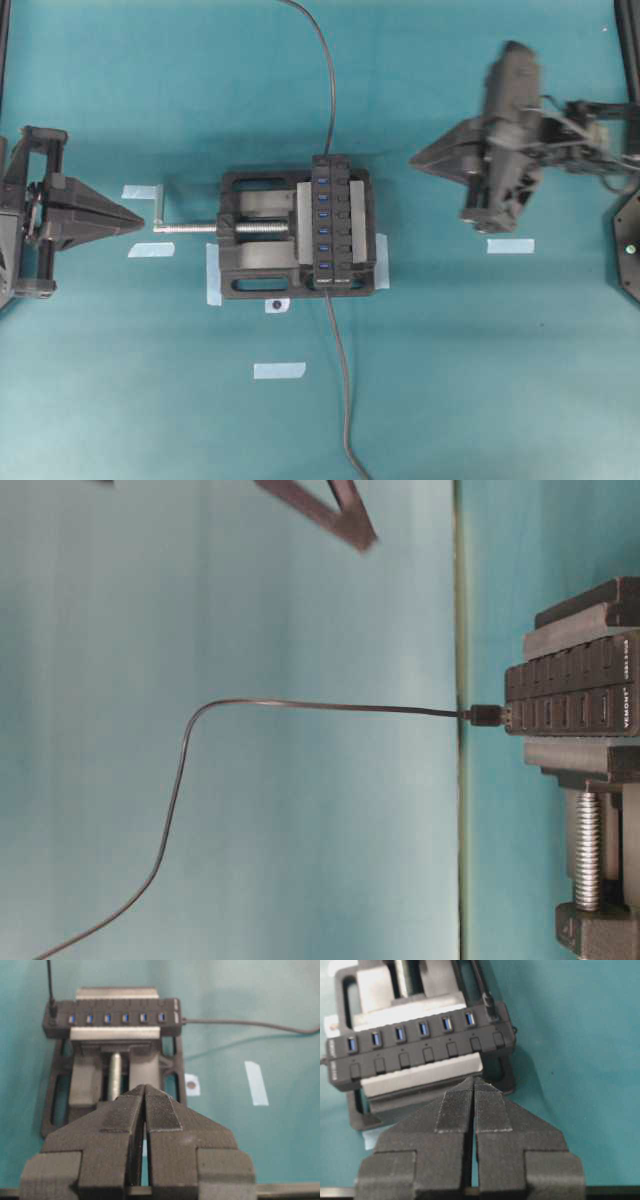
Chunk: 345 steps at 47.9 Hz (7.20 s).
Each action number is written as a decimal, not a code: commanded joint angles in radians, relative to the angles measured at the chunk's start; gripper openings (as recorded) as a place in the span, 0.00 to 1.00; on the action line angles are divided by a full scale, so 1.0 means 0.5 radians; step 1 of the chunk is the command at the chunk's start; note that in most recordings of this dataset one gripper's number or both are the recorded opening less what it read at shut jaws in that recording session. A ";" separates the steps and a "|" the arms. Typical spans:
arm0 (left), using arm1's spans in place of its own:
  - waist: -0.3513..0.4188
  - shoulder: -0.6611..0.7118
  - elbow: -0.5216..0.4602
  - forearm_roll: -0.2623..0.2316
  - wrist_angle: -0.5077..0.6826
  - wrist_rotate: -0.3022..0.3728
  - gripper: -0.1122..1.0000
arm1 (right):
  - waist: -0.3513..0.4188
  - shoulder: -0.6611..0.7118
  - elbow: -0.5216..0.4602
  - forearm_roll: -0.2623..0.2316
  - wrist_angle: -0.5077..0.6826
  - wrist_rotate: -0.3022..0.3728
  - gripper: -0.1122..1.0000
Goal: Insert the USB into the center port of the fixed hub
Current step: 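Lift the right gripper and swing it toward the hub's cable end, then lower the open right gripper over the black USB cable near its plug, then close the right gripper on the black cable just behind the plug, then pull the plug back from the hub with the right gripper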
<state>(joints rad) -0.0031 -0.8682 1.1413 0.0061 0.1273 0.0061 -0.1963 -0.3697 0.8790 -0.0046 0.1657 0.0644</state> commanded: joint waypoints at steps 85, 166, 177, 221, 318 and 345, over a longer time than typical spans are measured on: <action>0.055 0.058 -0.092 0.015 0.092 0.006 0.10 | -0.061 0.718 -0.758 -0.009 0.442 -0.380 0.09; 0.055 0.055 -0.095 0.015 0.123 0.003 0.10 | -0.043 0.936 -0.810 -0.012 0.147 -0.387 0.82; 0.055 0.055 -0.095 0.015 0.123 0.000 0.10 | -0.043 0.945 -0.816 -0.009 0.153 -0.390 0.70; 0.055 0.058 -0.095 0.015 0.123 -0.006 0.10 | -0.034 0.933 -0.825 -0.009 0.184 -0.374 0.18; 0.055 0.058 -0.080 0.018 0.123 -0.021 0.10 | 0.141 0.626 -0.982 0.006 0.626 -0.316 0.18; 0.055 0.052 -0.080 0.015 0.123 -0.021 0.10 | 0.153 0.666 -0.973 0.006 0.623 -0.316 0.18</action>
<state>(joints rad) 0.0215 -0.8452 1.1183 0.0123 0.1933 -0.0031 -0.1243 -0.0245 0.4142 -0.0031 0.4832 -0.1028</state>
